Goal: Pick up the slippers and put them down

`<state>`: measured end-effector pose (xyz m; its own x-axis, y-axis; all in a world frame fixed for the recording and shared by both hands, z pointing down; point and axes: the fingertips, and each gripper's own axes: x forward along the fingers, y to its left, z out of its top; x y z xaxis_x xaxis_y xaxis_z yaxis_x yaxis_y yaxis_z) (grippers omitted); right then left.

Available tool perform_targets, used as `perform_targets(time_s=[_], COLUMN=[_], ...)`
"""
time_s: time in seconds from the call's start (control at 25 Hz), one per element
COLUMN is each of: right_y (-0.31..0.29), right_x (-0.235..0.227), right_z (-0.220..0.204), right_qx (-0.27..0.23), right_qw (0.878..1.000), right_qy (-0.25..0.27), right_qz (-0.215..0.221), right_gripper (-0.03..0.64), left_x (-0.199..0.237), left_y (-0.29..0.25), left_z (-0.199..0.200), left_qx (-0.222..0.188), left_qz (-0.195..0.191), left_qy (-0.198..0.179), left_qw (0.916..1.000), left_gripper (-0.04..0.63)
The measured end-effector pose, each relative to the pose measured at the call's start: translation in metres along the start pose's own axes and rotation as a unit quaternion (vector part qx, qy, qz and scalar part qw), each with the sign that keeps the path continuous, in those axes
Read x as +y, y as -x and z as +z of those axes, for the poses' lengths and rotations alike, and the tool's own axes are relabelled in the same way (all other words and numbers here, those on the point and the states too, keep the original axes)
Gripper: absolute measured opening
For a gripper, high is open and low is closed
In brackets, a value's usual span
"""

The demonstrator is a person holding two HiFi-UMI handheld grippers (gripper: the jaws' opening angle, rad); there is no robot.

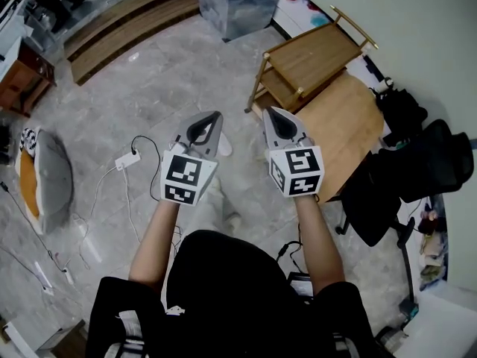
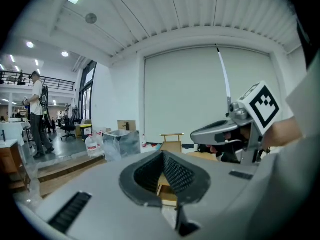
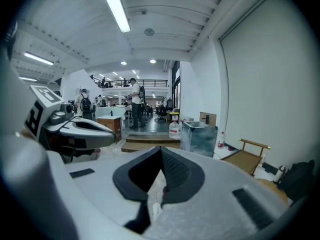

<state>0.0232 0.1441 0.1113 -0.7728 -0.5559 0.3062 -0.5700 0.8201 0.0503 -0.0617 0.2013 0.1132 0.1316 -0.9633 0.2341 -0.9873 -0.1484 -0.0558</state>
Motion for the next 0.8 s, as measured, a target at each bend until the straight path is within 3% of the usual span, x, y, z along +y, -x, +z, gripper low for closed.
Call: perform_targets(time_s=[0.8], right_y=[0.104], right_x=[0.04], right_z=[0.075], right_qx=[-0.094], right_qw=[0.995], right_qy=[0.037], right_qz=[-0.014], right_gripper=[-0.002], left_x=[-0.051], left_y=[0.087], left_z=[0.082], left_qx=[-0.089], left_qz=[0.006], left_qy=[-0.046], left_qw=[0.995], left_gripper=[0.003])
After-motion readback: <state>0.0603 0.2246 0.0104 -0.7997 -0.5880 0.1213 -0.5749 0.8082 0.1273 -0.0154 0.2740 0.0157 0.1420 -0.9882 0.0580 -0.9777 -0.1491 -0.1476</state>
